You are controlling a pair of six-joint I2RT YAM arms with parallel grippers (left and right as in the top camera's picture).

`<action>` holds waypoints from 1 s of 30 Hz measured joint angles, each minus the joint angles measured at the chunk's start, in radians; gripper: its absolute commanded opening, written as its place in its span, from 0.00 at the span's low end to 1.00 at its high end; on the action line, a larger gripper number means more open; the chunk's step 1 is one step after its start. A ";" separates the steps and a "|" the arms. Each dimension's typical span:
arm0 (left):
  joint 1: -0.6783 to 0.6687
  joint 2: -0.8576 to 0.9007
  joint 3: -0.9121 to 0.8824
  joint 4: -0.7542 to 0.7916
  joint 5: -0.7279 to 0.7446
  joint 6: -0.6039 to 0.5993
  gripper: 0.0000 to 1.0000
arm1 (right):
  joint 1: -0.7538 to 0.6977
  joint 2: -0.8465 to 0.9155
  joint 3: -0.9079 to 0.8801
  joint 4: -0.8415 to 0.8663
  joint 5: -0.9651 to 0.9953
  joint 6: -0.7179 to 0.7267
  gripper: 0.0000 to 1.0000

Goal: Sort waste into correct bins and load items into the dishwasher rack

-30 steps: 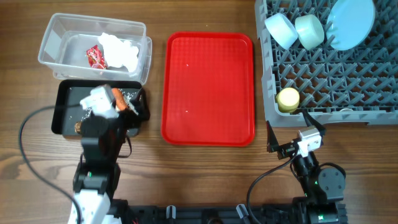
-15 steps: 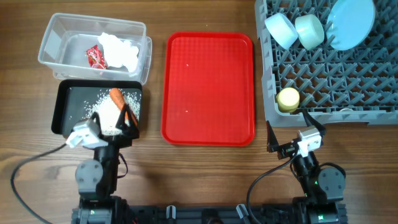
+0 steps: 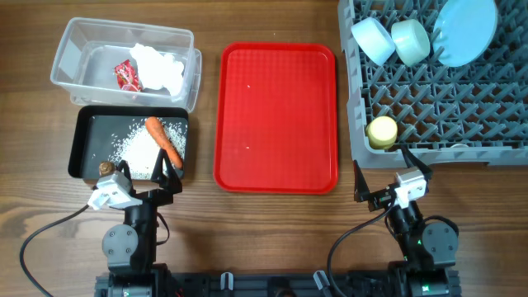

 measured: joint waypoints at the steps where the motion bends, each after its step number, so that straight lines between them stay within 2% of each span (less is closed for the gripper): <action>1: 0.000 -0.006 0.000 -0.008 0.000 0.000 1.00 | 0.000 0.000 0.000 0.000 0.000 0.000 1.00; 5: 0.000 -0.008 0.000 -0.046 0.001 0.000 1.00 | 0.000 0.000 0.000 0.000 0.000 0.000 1.00; 30: 0.000 -0.009 0.000 -0.047 0.007 0.000 1.00 | 0.000 0.000 0.000 0.000 0.000 0.000 1.00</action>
